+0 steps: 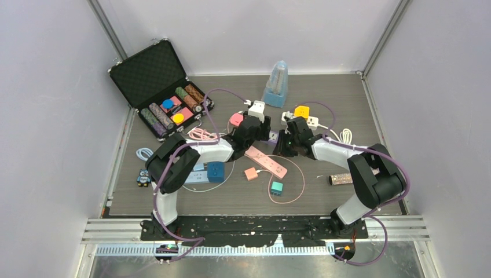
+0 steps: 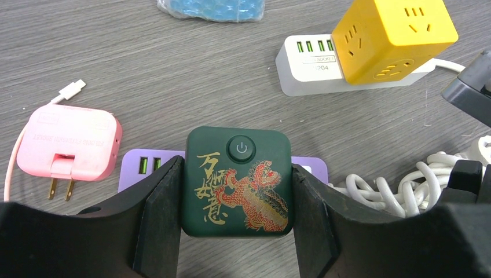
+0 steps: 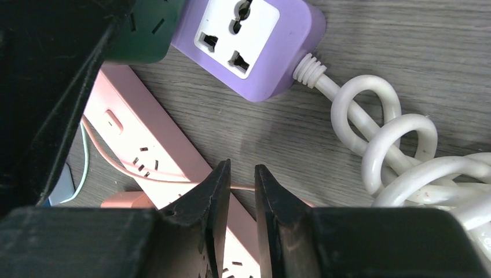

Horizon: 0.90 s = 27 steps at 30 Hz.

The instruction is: Insert the plug

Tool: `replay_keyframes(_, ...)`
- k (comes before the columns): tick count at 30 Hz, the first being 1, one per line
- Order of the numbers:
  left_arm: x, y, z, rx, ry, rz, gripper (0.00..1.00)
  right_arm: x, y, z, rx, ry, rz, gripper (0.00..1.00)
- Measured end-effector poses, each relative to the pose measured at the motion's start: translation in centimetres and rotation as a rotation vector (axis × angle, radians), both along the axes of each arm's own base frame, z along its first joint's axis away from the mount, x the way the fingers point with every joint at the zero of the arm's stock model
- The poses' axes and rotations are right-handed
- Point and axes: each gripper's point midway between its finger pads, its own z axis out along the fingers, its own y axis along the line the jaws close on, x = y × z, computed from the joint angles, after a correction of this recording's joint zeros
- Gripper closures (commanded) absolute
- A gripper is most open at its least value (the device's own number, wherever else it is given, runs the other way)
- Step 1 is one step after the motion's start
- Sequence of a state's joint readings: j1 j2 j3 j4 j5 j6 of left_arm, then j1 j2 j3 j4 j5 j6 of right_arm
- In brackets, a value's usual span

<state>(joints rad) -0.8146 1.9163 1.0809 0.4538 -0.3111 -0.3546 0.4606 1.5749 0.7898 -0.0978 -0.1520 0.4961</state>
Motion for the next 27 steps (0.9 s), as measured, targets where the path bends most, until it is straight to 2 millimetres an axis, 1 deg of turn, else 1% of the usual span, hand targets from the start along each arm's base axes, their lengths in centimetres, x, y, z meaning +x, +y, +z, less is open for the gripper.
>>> replay_keyframes(5,-0.1,-0.2,0.0,0.032,0.025,-0.011,0.36,0.0,0.1,0.2,0.007,0.0,-0.002,0.67)
replay_keyframes(8,-0.2,-0.2,0.0,0.059,0.041,-0.023,0.3,0.1,0.2,0.9,0.014,-0.01,-0.001,0.65)
replay_keyframes(10,-0.8,0.1,-0.9,0.09,0.074,-0.036,0.26,0.2,0.3,1.5,0.022,-0.022,-0.001,0.63)
replay_keyframes(12,-1.1,0.6,-1.7,0.112,0.112,-0.048,0.21,0.3,0.3,2.3,0.03,-0.037,-0.001,0.57)
replay_keyframes(14,-1.5,0.9,-1.9,0.114,0.138,-0.069,0.16,0.4,0.4,3.4,0.042,-0.058,0.0,0.49)
replay_keyframes(15,-1.4,1.0,-1.5,0.108,0.143,-0.076,0.14,0.4,0.4,3.9,0.047,-0.07,0.001,0.43)
replay_keyframes(17,-1.0,1.6,0.1,0.083,0.134,-0.077,0.12,0.3,0.4,5.2,0.062,-0.097,0.002,0.37)
replay_keyframes(21,-0.5,2.3,4.6,0.014,0.073,-0.077,0.11,0.5,0.4,8.0,0.088,-0.169,0.013,0.29)
replay_keyframes(22,-0.4,2.4,6.0,-0.009,0.048,-0.077,0.11,0.6,0.5,8.6,0.089,-0.188,0.019,0.27)
replay_keyframes(25,-1.1,2.9,8.7,-0.056,-0.001,-0.082,0.12,1.2,0.6,9.9,0.085,-0.227,0.039,0.23)
replay_keyframes(27,-1.8,3.8,9.3,-0.075,-0.015,-0.074,0.14,1.6,0.8,10.7,0.083,-0.252,0.051,0.18)
